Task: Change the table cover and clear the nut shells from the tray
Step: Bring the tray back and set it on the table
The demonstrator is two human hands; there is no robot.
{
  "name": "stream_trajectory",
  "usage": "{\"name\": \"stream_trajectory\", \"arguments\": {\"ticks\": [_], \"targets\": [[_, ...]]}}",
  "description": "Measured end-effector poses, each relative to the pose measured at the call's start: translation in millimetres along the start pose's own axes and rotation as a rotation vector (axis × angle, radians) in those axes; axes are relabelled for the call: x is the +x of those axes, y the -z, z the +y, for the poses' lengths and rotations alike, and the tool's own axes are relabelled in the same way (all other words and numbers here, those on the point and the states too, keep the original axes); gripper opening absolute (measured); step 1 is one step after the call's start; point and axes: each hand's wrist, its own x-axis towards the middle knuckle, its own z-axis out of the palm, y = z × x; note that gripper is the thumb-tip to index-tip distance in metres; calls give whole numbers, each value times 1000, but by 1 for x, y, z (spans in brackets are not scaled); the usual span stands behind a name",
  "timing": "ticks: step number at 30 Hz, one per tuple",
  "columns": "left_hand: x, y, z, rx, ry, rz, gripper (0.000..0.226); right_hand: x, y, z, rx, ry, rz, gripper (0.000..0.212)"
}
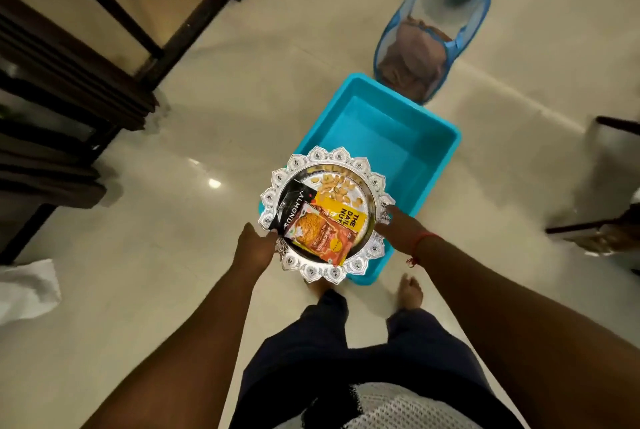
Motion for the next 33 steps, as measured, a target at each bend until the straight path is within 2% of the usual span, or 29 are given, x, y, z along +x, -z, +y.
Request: {"name": "stream_trajectory", "arguments": {"ticks": [3, 5, 7, 10, 14, 20, 24, 29, 33], "targets": [[16, 5, 2, -148, 121, -97, 76, 7, -12, -2, 170, -87, 120, 62], [23, 7, 4, -266, 184, -178, 60, 10, -15, 0, 253, -165, 111, 71], [28, 8, 9, -308, 207, -229, 46, 14, -14, 5, 257, -210, 92, 69], [34, 10, 10, -358, 235, -238, 35, 17, -15, 11, 366, -223, 136, 68], [33, 12, 10, -431, 231, -229, 22, 10, -20, 13, 483, -168, 298, 62], [12, 4, 29, -495, 50, -27, 27, -35, -8, 18, 695, -33, 408, 59], [-16, -8, 62, -543, -99, 67, 29, -67, 26, 36, 940, 23, 411, 68], [-70, -48, 121, -485, -305, 72, 38, -117, 84, 91, 1158, 102, 480, 74], [-138, -122, 174, -524, -448, 24, 29, -168, 137, 167, 1277, 148, 567, 71]]}}
